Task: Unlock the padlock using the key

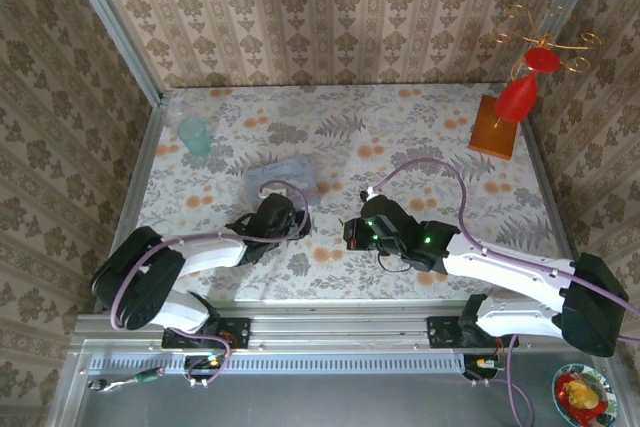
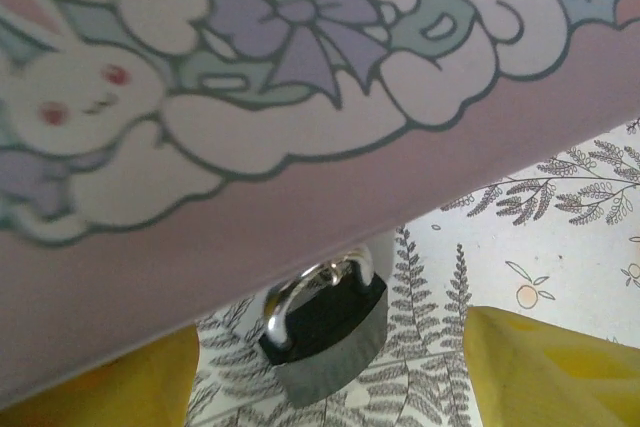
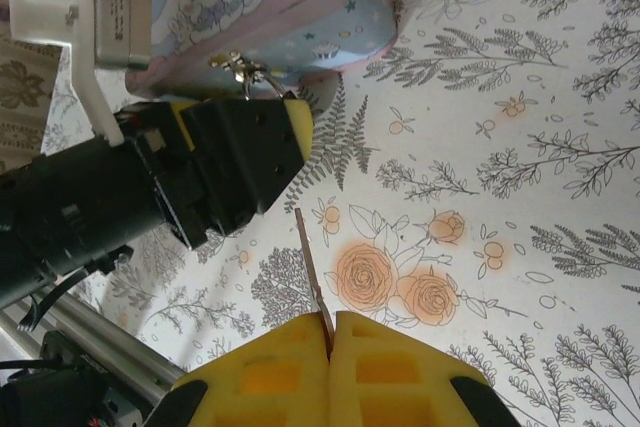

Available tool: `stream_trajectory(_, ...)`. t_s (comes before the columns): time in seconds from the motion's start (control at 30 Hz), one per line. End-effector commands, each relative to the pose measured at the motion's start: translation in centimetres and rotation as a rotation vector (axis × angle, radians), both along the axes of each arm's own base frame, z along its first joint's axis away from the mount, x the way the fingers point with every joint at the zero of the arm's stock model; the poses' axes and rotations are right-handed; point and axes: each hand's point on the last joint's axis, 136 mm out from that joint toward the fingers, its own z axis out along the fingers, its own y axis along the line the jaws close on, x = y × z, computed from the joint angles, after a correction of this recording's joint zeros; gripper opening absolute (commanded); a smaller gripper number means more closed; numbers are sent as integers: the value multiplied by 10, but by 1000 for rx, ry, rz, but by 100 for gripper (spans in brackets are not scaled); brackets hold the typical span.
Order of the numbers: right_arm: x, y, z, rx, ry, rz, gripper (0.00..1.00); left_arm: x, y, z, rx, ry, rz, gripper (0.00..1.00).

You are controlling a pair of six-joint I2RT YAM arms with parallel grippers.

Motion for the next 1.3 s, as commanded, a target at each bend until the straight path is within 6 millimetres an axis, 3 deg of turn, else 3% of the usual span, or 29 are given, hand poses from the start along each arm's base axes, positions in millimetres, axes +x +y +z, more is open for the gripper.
stream_trajectory(0.0, 5, 9, 8, 28, 1, -11, 0, 14, -13, 8, -58, -53, -49, 69)
stream_trajectory(0.23, 2, 15, 3, 16, 16, 4, 0, 23, -10, -1, -83, -61, -40, 62)
stream_trajectory(0.7, -2, 5, -8, 3, 35, -23, 0, 24, -4, -2, -136, -72, -40, 22)
stream_trajectory(0.9, 1, -2, -20, 81, 89, -48, 0, 16, -9, 13, -183, -60, -57, 10)
stream_trajectory(1.1, 3, -4, -30, 135, 125, -23, 0, -2, -20, 38, -273, 6, -111, 7)
stream_trajectory(1.27, 1, 10, -37, 203, 150, 26, 0, -19, -27, 51, -349, 94, -136, 6)
